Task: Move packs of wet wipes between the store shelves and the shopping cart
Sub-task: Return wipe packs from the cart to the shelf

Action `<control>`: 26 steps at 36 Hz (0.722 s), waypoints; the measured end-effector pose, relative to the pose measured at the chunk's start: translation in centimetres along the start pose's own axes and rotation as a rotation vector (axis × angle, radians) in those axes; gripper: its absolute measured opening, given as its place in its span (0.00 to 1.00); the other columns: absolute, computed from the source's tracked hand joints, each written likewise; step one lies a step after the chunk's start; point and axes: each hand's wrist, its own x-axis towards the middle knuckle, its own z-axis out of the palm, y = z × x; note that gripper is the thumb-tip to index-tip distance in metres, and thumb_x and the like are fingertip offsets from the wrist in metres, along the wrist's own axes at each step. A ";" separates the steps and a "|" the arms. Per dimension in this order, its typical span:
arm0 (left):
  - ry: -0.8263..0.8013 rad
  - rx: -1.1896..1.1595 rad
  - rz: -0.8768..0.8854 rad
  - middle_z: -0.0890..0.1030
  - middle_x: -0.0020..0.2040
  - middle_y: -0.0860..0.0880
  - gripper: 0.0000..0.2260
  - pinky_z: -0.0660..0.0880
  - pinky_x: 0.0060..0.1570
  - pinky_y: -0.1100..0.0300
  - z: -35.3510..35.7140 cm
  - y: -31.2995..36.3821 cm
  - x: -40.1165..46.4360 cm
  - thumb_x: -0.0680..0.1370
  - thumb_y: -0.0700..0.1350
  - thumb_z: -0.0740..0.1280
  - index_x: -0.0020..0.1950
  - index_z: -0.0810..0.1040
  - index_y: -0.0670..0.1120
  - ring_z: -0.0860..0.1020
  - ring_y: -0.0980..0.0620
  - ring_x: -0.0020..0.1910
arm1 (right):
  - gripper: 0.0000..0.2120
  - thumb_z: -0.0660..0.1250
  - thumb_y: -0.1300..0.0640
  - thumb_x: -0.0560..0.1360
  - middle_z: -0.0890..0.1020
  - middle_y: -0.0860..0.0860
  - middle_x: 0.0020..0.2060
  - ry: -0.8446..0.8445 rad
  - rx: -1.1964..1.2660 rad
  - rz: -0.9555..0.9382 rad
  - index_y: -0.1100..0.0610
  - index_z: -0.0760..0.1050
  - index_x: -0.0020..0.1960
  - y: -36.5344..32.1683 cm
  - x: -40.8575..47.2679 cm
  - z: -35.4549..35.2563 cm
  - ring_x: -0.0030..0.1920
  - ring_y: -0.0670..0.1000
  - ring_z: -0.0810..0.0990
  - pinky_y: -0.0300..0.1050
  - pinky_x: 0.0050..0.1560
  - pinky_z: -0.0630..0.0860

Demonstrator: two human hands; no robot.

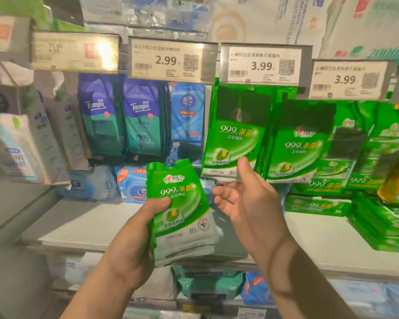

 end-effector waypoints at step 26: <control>-0.013 -0.268 -0.056 0.78 0.20 0.44 0.24 0.65 0.12 0.66 0.6 -0.6 0.6 0.75 0.42 0.69 0.17 0.78 0.41 0.76 0.52 0.15 | 0.16 0.68 0.43 0.79 0.76 0.52 0.33 0.046 -0.067 0.271 0.57 0.73 0.53 1.4 3.5 -0.5 0.27 0.50 0.73 0.40 0.26 0.71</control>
